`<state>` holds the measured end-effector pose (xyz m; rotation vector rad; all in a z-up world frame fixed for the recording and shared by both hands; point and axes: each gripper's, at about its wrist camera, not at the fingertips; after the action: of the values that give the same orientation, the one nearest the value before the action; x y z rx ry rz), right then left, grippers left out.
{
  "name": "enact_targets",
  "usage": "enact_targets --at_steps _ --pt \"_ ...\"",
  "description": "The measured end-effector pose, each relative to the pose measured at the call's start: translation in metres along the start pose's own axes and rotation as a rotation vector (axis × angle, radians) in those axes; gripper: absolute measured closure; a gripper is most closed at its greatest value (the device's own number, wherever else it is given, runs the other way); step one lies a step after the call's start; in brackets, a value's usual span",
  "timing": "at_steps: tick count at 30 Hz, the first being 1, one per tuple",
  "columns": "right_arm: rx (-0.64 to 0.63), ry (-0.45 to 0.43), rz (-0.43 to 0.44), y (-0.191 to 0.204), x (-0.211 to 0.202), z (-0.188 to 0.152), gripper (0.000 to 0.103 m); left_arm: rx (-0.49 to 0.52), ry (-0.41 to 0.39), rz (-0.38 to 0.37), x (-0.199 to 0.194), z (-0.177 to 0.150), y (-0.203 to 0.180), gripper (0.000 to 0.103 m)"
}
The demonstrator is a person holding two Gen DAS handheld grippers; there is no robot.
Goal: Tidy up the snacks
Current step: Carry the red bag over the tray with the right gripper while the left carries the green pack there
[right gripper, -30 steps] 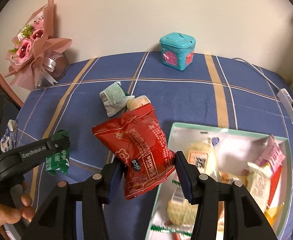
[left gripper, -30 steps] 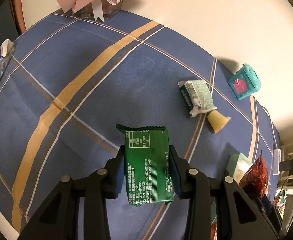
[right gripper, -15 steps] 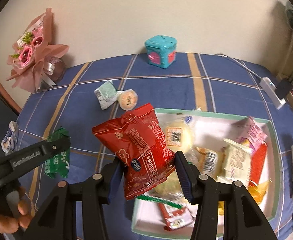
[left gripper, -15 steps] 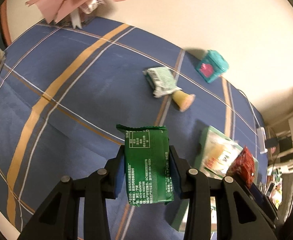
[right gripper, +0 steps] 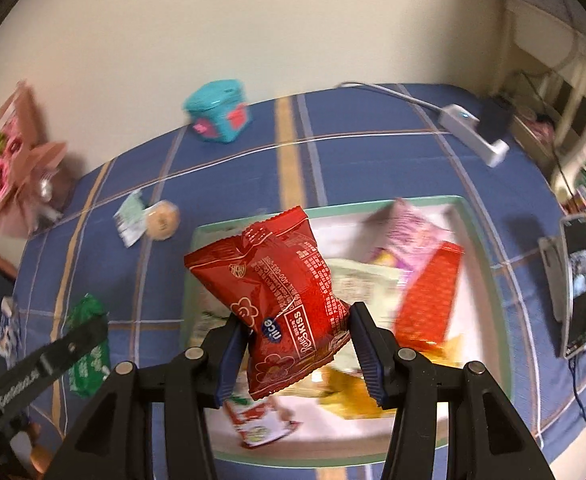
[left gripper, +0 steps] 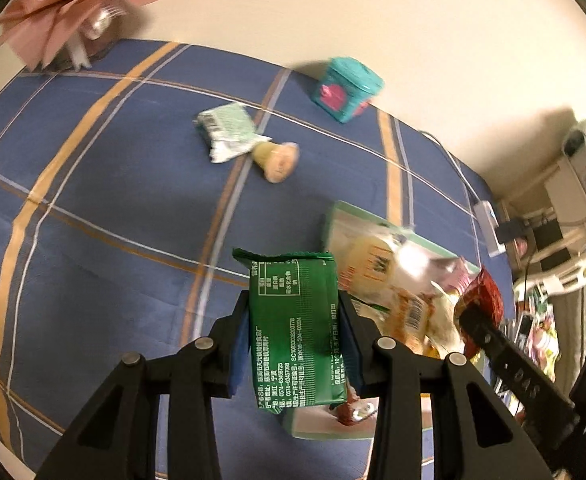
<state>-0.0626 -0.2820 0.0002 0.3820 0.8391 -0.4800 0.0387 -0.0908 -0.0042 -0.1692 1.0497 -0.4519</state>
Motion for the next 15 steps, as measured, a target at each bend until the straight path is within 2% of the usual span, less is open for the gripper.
enact_targets --at_steps 8,15 --pt "0.112 -0.002 -0.061 -0.058 -0.004 0.003 0.05 0.152 0.031 -0.051 0.006 -0.019 -0.056 0.062" --pt "0.17 -0.002 -0.076 -0.086 -0.002 0.002 0.05 0.287 0.054 -0.061 0.019 -0.038 -0.098 0.062"
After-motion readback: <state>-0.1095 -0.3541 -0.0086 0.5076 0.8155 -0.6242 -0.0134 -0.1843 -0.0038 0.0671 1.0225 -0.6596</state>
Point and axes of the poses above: each gripper's, at about its wrist camera, not at the fingertips, and x roughly the way its jaws point, y to its left, z to its top, and after that the axes turned 8 degrees about -y, right-handed
